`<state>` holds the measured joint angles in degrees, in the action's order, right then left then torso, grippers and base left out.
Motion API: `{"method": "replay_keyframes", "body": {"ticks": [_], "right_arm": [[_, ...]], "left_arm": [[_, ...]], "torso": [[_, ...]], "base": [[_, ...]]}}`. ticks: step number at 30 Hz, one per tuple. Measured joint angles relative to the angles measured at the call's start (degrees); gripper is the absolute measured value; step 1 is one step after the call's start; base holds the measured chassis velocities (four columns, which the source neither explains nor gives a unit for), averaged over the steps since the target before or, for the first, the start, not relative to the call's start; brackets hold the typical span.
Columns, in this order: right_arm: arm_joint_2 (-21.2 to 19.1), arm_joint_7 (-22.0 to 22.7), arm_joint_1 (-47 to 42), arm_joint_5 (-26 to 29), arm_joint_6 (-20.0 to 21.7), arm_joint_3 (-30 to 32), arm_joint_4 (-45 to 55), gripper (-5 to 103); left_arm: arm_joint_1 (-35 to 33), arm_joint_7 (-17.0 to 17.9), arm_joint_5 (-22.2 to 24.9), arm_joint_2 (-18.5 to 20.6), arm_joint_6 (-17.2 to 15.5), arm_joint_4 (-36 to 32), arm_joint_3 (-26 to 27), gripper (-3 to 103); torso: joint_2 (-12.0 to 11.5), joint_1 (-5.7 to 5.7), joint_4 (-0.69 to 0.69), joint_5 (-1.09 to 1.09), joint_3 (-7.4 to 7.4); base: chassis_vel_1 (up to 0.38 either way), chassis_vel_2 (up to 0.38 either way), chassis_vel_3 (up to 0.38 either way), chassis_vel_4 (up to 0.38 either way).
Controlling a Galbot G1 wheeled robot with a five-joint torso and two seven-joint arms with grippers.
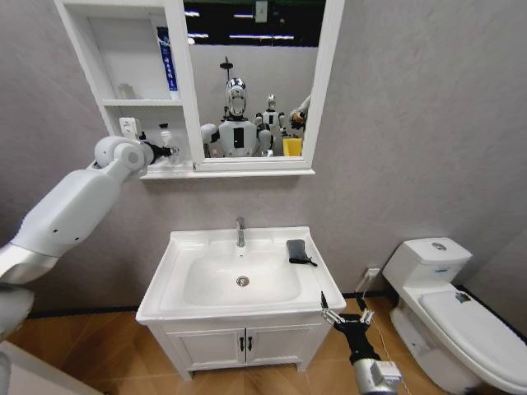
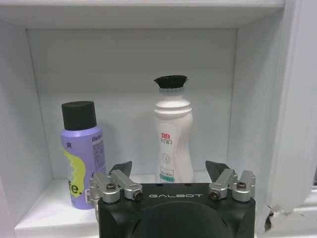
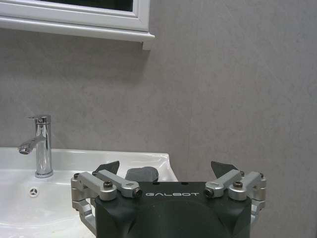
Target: Move facial cleanser and shampoo from washbasin to cabinet, then wipe washbasin with towel.
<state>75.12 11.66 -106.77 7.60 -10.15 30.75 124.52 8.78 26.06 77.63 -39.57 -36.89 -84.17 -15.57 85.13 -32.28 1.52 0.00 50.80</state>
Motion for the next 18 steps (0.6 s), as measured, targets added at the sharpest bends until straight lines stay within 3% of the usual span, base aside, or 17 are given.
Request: {"method": "replay_keyframes", "body": {"ticks": [2,4,5,7,8,10,11,13,16,18], "right_arm": [[-0.01,0.00,0.02,0.00,0.00,-0.16,0.00,100],[-0.01,0.03,0.04,0.00,0.00,-0.18,0.00,100],[0.00,0.10,0.07,-0.02,0.00,-0.31,0.00,100],[0.01,0.13,0.05,-0.01,0.00,-0.35,0.00,100],[0.01,0.12,0.04,0.04,-0.06,-0.45,0.02,100],[0.00,0.10,0.03,0.08,-0.16,-0.47,0.03,100],[-0.02,-0.02,0.11,0.19,-0.58,-0.61,0.13,100],[0.30,-0.33,-0.01,0.04,-1.20,-0.59,0.50,100],[0.51,-0.35,-0.28,-0.23,-1.43,-0.48,0.59,100],[0.92,-0.25,-0.75,-1.35,-1.84,-0.05,0.60,100]], "left_arm": [[-4.44,-0.04,0.61,3.21,0.86,-5.21,3.34,94],[-5.79,-0.26,0.61,3.99,1.31,-6.41,4.16,94],[-10.64,-1.18,0.53,7.03,2.80,-11.09,6.33,100],[-13.51,-2.43,0.00,9.33,3.97,-14.04,7.61,100],[-17.79,-5.06,-1.96,12.41,5.93,-17.54,9.71,100],[-19.23,-6.14,-2.97,13.31,6.60,-18.47,10.38,100],[-24.73,-9.14,-7.66,15.97,9.64,-20.77,13.43,100],[-32.46,-11.82,-13.25,17.53,13.08,-23.10,16.21,100],[-35.81,-12.53,-14.97,17.69,13.79,-24.05,17.67,100],[-45.54,-13.08,-18.62,17.64,16.06,-26.72,21.08,100]], "torso": [[0.00,0.00,0.01,0.02,0.00],[0.00,0.00,0.00,0.02,0.00],[0.00,0.00,-0.02,-0.05,0.00],[0.00,0.00,-0.01,-0.07,0.00],[0.00,0.01,-0.03,0.01,-0.01],[0.01,0.01,-0.04,0.02,-0.01],[0.01,0.01,-0.04,-0.01,-0.01],[0.01,0.01,-0.02,0.02,-0.01],[0.01,0.01,-0.01,-0.03,0.00],[0.01,0.00,-0.01,0.01,0.00]], "base": [[0.000,0.000,0.000,0.000],[0.000,0.000,0.000,0.000],[0.000,0.000,0.000,0.000],[0.000,0.000,0.000,0.000],[0.000,0.000,0.000,0.000],[0.000,0.000,0.000,0.000],[0.000,0.000,0.000,0.000],[0.000,0.000,0.000,0.000],[0.000,0.000,0.000,0.000],[0.000,0.000,0.000,0.000]]}}
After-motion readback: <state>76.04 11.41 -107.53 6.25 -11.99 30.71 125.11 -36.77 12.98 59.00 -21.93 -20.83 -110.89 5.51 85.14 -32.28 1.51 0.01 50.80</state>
